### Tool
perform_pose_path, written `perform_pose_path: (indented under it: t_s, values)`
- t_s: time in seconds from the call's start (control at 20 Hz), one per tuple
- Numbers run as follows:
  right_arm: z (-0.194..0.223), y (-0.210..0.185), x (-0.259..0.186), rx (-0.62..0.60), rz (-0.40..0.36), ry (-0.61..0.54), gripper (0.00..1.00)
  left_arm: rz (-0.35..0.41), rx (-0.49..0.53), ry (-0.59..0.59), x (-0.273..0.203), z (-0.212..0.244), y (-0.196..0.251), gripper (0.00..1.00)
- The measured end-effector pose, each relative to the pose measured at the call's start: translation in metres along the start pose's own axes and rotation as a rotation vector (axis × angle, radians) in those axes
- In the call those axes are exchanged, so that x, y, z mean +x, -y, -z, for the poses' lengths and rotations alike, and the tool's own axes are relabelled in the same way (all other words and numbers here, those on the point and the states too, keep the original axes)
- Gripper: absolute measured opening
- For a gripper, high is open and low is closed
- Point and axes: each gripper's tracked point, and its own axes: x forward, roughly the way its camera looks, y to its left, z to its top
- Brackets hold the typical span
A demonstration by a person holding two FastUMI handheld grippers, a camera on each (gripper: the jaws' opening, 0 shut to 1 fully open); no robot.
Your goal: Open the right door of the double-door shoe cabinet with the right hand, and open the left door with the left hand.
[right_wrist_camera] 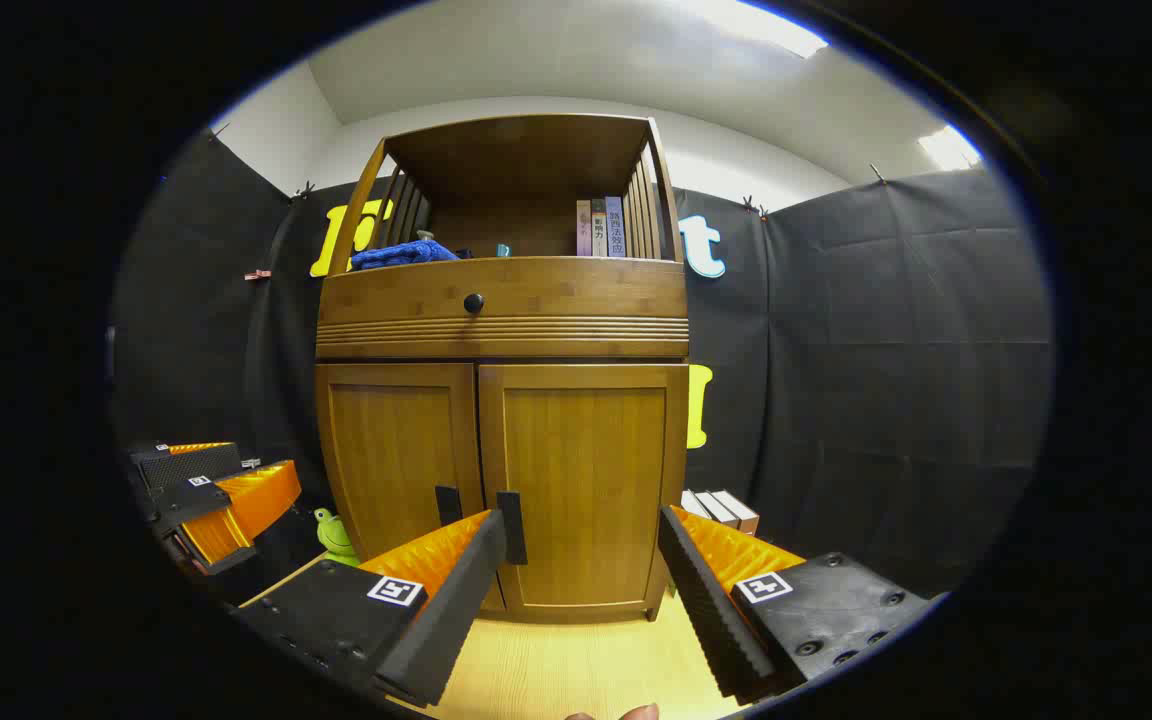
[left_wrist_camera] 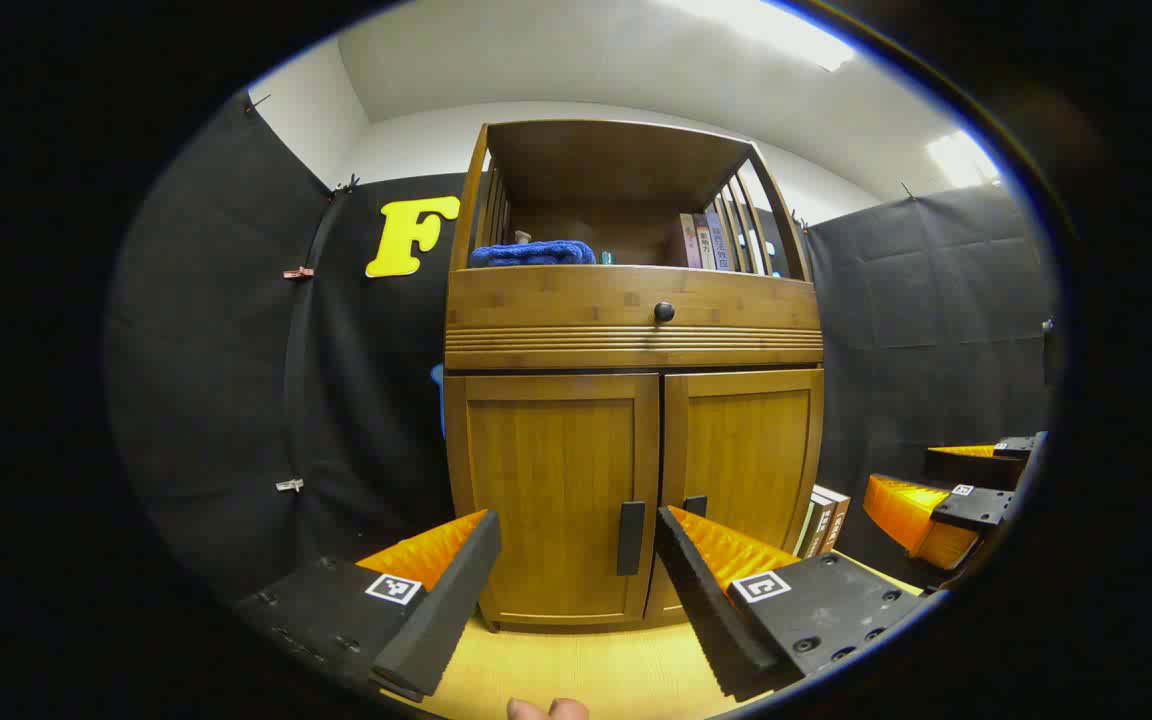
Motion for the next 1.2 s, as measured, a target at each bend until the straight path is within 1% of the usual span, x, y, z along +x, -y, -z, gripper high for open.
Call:
perform_pose_path:
  t_s: [0.05,0.1,0.5,0.9,1.05,1.2]
  values:
    - [0.0,-0.001,0.001,-0.002,0.0,0.0,0.95,-0.004,0.001,0.002,0.0,0.0,-0.001,0.97]
    - [-0.001,-0.001,0.002,-0.003,0.001,0.0,0.97,-0.005,0.0,0.003,0.001,-0.001,-0.001,0.97]
    - [-0.002,-0.001,0.007,-0.002,0.009,-0.005,0.97,-0.004,0.015,-0.003,0.007,0.002,0.0,0.97]
    - [0.0,-0.01,0.013,-0.01,-0.006,-0.012,0.97,0.002,0.015,0.001,0.012,0.003,-0.002,0.97]
    - [0.002,-0.022,0.025,-0.007,-0.023,-0.015,0.98,0.004,0.022,0.002,0.014,0.006,-0.003,0.97]
    - [0.003,-0.038,0.051,-0.004,-0.037,-0.006,0.98,0.003,0.032,0.011,0.017,0.007,-0.009,0.97]
